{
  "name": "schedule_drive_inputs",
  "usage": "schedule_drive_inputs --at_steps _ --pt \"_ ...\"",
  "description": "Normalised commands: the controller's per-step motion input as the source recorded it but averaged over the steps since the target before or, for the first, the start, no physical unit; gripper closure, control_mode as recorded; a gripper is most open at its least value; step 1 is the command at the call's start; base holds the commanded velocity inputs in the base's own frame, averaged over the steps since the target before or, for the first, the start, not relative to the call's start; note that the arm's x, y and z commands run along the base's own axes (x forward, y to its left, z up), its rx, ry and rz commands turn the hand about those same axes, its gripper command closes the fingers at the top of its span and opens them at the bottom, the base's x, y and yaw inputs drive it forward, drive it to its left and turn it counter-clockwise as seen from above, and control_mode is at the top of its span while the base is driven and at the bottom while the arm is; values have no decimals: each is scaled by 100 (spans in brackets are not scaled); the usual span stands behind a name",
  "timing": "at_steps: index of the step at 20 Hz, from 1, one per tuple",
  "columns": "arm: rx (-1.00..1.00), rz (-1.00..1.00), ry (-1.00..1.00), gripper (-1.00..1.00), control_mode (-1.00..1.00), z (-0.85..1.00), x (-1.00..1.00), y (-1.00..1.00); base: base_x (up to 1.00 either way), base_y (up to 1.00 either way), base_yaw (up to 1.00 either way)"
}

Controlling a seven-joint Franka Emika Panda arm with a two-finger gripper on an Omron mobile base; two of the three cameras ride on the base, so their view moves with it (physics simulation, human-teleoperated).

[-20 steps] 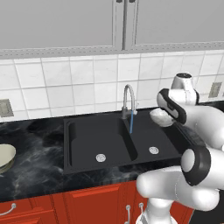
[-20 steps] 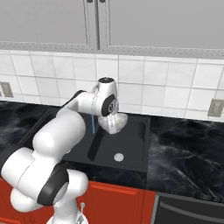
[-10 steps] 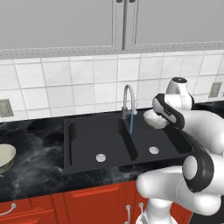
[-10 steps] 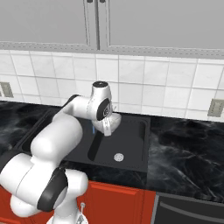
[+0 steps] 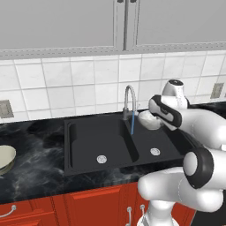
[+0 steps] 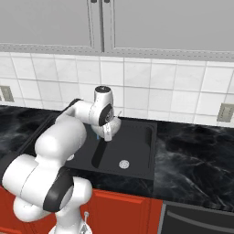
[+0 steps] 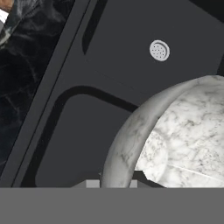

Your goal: Rinse each bowl for a few seconds and place them down in the sink or on the counter.

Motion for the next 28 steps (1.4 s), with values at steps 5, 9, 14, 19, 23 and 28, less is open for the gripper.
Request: schedule_drive_inputs --at_steps 5,9,14,19,23,28 --pt "4 3 1 100 -100 -13 23 19 0 0 0" --pt "4 3 1 100 -100 -14 24 16 0 0 0" --pt "5 3 4 100 -100 -22 31 6 0 0 0" --pt "5 3 4 100 -100 -22 31 5 0 0 0" --pt "4 3 1 100 -100 -8 19 2 0 0 0" --pt "1 2 -2 100 -100 4 -5 -9 0 0 0"
